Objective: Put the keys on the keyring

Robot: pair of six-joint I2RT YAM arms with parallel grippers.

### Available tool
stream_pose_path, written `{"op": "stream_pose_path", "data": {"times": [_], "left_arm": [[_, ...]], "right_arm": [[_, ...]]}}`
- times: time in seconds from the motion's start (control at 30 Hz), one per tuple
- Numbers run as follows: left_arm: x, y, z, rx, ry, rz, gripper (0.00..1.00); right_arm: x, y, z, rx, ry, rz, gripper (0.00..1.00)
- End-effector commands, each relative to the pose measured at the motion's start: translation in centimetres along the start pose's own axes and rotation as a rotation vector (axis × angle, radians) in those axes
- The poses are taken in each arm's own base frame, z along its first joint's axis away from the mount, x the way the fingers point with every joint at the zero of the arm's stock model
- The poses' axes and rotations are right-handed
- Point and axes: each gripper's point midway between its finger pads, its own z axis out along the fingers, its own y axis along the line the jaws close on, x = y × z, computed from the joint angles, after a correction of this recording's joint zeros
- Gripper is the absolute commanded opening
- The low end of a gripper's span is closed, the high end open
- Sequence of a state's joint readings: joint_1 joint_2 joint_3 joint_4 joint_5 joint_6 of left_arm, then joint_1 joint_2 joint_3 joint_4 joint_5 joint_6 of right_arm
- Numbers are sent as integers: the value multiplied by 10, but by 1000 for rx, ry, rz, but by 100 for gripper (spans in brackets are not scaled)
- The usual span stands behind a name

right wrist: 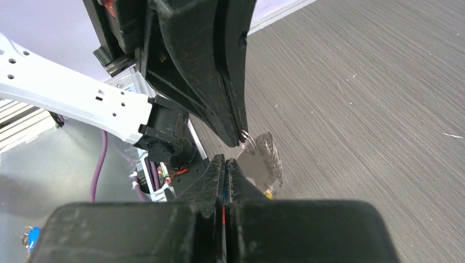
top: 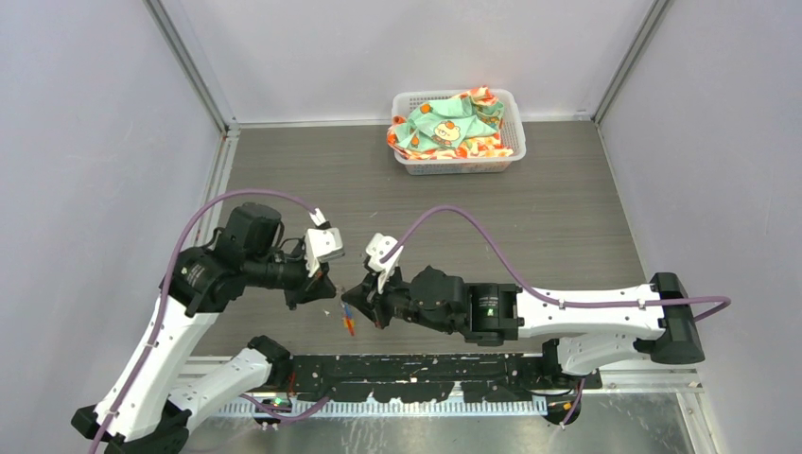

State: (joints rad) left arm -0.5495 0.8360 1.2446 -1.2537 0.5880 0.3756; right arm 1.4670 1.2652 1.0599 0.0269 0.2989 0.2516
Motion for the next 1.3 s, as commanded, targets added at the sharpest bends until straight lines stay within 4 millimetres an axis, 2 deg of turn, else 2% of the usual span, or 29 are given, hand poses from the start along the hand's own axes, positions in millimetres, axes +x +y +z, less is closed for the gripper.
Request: {"op": "stream_pose_path", "data": {"times": [0.0,0.17,0.7,1.27], "left_arm": [[-18,-6,0,33,-72,-33,0],[-19,-9,-1,46,-69,-59,0],[-18,-14,-4,58,-61,-77,0],[-18,-15,-4,68,-61,-64,1]], "right_arm": [[-43,8,0,-10,-124,12,1],[-47,4,-1,12,-153,15,1],[-41,2,0,90,-129,-78,1],[-38,-4,2,135,-140,-75,1]]}}
